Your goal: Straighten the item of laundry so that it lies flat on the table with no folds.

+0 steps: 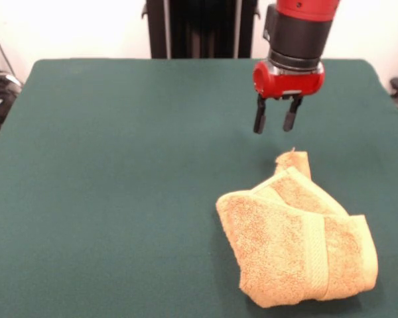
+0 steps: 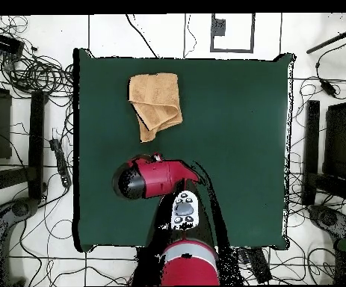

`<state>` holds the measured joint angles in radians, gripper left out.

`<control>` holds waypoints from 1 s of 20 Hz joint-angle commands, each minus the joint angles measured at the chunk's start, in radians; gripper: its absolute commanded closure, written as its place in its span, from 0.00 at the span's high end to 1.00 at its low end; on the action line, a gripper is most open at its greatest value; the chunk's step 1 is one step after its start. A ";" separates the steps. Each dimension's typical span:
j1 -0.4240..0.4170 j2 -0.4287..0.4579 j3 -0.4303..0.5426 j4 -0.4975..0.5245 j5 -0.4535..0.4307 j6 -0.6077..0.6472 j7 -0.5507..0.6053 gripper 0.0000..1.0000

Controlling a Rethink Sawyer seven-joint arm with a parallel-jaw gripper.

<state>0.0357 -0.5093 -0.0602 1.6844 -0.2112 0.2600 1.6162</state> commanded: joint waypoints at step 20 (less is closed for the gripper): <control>-0.088 0.023 0.161 0.002 0.097 0.230 0.131 1.00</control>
<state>-0.0921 -0.5207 -0.0074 1.6879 -0.1670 0.3980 1.6162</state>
